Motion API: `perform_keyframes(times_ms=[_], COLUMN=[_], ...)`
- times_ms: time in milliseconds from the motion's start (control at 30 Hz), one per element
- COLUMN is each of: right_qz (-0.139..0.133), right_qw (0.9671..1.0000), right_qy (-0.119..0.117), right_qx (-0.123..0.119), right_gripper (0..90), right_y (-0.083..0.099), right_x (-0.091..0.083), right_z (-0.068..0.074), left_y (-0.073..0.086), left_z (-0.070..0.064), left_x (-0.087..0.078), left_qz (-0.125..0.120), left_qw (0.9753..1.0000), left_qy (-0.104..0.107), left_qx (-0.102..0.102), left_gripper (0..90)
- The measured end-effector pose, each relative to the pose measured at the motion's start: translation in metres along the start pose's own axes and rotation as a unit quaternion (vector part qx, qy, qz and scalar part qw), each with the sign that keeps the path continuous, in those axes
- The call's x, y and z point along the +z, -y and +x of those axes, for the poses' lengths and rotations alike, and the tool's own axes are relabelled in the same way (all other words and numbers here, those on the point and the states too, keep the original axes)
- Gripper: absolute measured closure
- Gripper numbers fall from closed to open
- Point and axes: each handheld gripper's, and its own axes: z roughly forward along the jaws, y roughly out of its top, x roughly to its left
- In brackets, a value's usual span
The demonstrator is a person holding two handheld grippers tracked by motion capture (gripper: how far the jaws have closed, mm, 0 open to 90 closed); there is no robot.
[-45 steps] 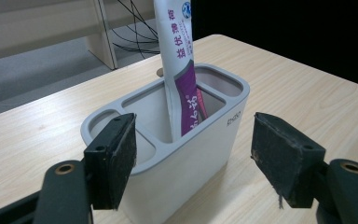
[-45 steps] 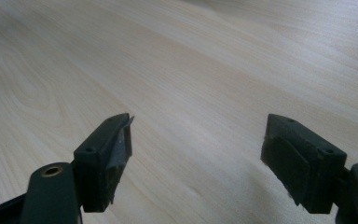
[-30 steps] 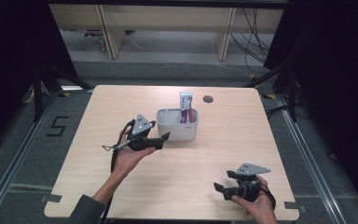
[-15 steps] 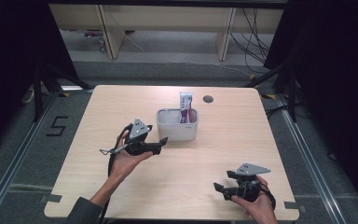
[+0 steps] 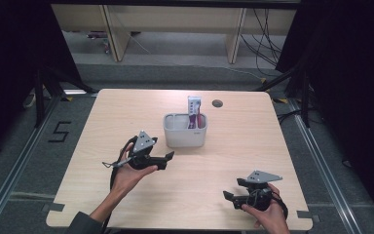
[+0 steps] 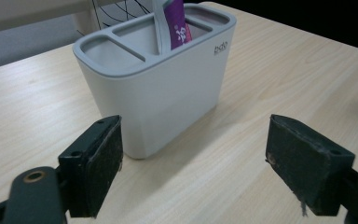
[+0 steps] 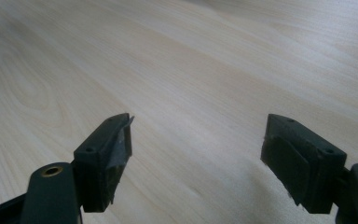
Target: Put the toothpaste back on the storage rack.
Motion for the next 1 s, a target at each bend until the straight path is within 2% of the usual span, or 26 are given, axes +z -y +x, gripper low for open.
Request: perform_keyframes(times_ms=[67,167,233,433,567,600,633,667,700,800,833,933,1000], right_qz=[0.007,0.008,-0.001,0.007,0.004,-0.001,-0.002,0.001,-0.002,-0.003,-0.001,-0.002,0.001], right_qw=[0.9999,0.9998,0.9999,0.9998,0.9998,1.0000,1.0000,0.9999,1.0000,1.0000,0.9998,0.9999,0.9998], right_qy=[-0.014,-0.016,-0.012,-0.018,-0.017,-0.004,-0.002,-0.006,-0.006,-0.003,-0.009,-0.012,-0.011], right_qx=[0.000,0.004,0.004,0.008,0.007,-0.003,-0.003,0.009,-0.001,0.002,0.018,0.004,0.019], right_gripper=[25.0,25.0,25.0,25.0,25.0,25.0,25.0,25.0,25.0,25.0,25.0,25.0,25.0], right_y=[-0.001,-0.001,0.000,-0.001,0.000,0.000,0.000,0.000,0.000,0.000,0.000,0.000,0.000], right_x=[0.000,0.000,0.001,-0.001,-0.001,-0.001,-0.001,-0.002,-0.001,-0.001,-0.001,0.000,-0.001], right_z=[-0.001,-0.001,0.000,0.000,-0.001,-0.001,-0.002,0.000,-0.001,0.000,0.002,0.000,0.002], left_y=[0.003,0.008,0.011,0.019,0.027,0.029,0.031,0.033,0.035,0.042,0.045,0.050,0.054], left_z=[0.000,-0.001,-0.002,-0.003,-0.004,-0.005,-0.005,-0.006,-0.006,-0.008,-0.008,-0.009,-0.008], left_x=[-0.001,-0.004,-0.005,-0.011,-0.015,-0.016,-0.017,-0.019,-0.020,-0.025,-0.026,-0.031,-0.035], left_qz=[0.004,0.007,0.009,0.018,0.029,0.030,0.031,0.035,0.034,0.036,0.037,0.042,0.048], left_qw=[1.0000,1.0000,0.9999,0.9998,0.9994,0.9994,0.9993,0.9992,0.9991,0.9991,0.9991,0.9988,0.9984], left_qy=[0.002,0.003,0.003,0.007,0.015,0.013,0.015,0.013,0.015,0.008,0.011,0.011,0.009], left_qx=[0.003,0.003,0.002,0.010,0.014,0.015,0.017,0.017,0.018,0.020,0.019,0.023,0.028], left_gripper=[17.5,17.2,17.2,17.1,16.9,16.8,16.7,16.8,16.8,16.8,16.8,16.8,16.8])
